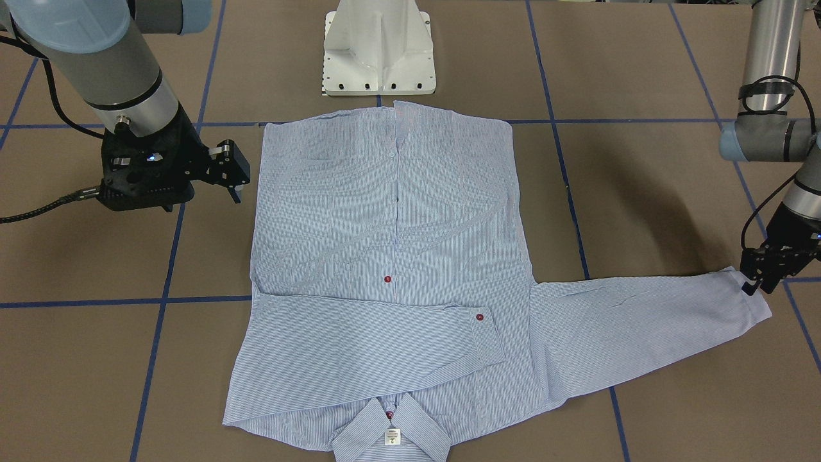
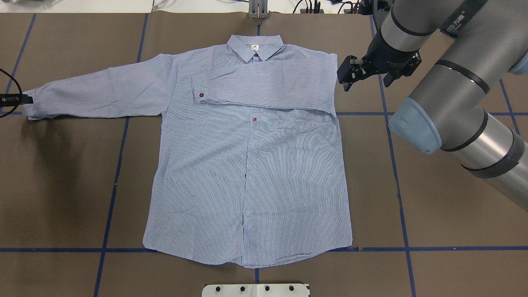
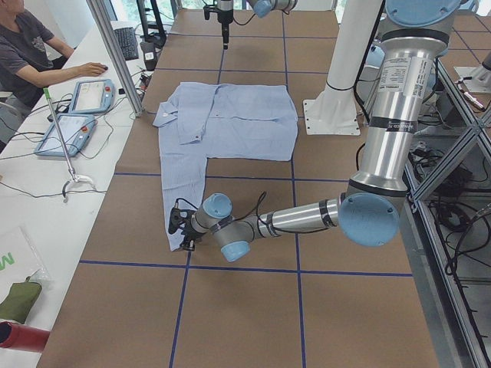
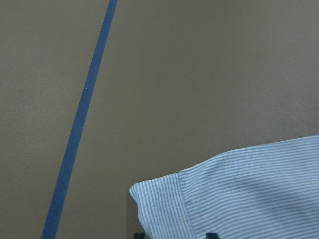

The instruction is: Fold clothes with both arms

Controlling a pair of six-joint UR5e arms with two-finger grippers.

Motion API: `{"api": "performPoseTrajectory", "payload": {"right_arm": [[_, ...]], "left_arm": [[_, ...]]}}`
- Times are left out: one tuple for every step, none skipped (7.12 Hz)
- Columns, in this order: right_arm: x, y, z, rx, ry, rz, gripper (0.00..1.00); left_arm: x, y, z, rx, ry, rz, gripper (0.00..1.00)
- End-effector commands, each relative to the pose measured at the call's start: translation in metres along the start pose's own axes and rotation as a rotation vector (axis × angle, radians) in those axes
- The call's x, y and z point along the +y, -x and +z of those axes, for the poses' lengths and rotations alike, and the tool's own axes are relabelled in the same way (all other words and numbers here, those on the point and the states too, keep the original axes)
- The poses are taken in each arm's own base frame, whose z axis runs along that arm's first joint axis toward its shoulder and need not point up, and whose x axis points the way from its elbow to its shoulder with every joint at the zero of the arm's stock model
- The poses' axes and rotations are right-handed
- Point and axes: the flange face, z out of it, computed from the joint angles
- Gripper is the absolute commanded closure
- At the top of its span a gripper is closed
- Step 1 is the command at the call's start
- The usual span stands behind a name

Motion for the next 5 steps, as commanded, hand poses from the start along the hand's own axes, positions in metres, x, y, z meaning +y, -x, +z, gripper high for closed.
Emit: {"api": "performPoseTrajectory", "payload": {"right_arm": [[0.0000,-0.0001,0.0001,0.001,0.000,0.000,0.00],[0.0000,-0.0001,0.0001,0.001,0.000,0.002,0.00],[0.0004,-0.0006,0.0001,0.001,0.000,0.002,0.00],[0.0007,-0.0004,-0.0006,0.000,-0.001,0.003,0.00],[0.0004,-0.0006,0.0000,0.000,0.000,0.003,0.00]], "left_arm": [[0.0002,0.0003,0.0001,-0.001,0.000,-0.001,0.54],[0.0000,-0.0004,-0.0002,0.001,0.001,-0.002,0.55],[-0.0001,-0.0004,-0.0002,0.001,0.000,-0.002,0.56],[-0.0011,-0.0017,0.0003,0.003,0.000,-0.001,0.58],[-0.0011,-0.0015,0.0005,0.001,0.001,-0.003,0.58]]}}
